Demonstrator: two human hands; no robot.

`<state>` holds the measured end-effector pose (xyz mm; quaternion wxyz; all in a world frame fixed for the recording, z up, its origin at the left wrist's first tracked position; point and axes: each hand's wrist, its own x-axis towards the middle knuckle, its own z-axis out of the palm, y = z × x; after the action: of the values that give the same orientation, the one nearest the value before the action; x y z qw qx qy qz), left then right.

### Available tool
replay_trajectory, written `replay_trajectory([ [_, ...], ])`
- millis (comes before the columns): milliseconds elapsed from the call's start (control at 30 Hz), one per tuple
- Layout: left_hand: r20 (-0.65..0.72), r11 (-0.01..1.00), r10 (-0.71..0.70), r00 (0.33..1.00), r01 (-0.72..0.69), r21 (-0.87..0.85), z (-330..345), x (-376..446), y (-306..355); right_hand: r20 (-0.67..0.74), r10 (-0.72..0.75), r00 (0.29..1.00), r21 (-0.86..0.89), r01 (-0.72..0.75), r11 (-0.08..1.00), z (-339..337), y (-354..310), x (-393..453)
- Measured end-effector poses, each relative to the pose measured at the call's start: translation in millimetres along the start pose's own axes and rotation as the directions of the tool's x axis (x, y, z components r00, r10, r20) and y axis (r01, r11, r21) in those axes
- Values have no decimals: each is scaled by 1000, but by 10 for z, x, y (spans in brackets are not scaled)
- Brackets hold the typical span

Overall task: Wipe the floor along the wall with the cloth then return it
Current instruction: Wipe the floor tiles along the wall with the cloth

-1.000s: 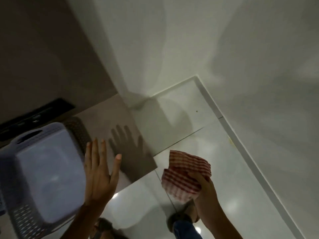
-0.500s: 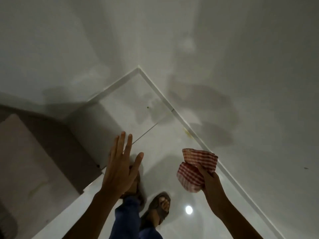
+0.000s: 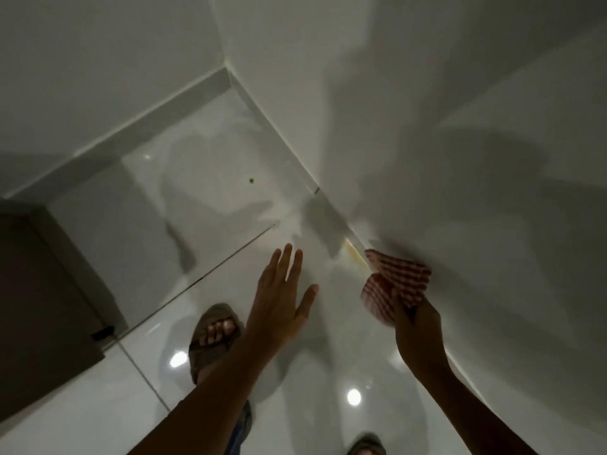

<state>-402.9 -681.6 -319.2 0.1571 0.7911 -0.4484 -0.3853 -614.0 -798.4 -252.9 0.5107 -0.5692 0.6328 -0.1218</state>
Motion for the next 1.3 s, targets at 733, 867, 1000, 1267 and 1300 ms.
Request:
replay_trajectory([
  [733,-436,971,150,887,-49,233,1740,713,-942,424,-604,675,-612,705,359,910,2008,1319],
  [867,-422,941,213,881,-69,332,1752,712,-994,379,-576,724,-629,659,414,1041,1984,1317],
  [1000,-465,933,257,847,-92,348,1769,700,-1013,395,-578,714,-610,674,416,1121,1888,1456],
  [1267,-469,922,317,824,-153,355,1750,715,-1154,331,-595,733,-608,648,459,1306,1719,1464],
  [1300,-470,921,325,821,-161,354,1738,706,-1173,333,-584,740,-605,643,470,1171,1867,1339],
])
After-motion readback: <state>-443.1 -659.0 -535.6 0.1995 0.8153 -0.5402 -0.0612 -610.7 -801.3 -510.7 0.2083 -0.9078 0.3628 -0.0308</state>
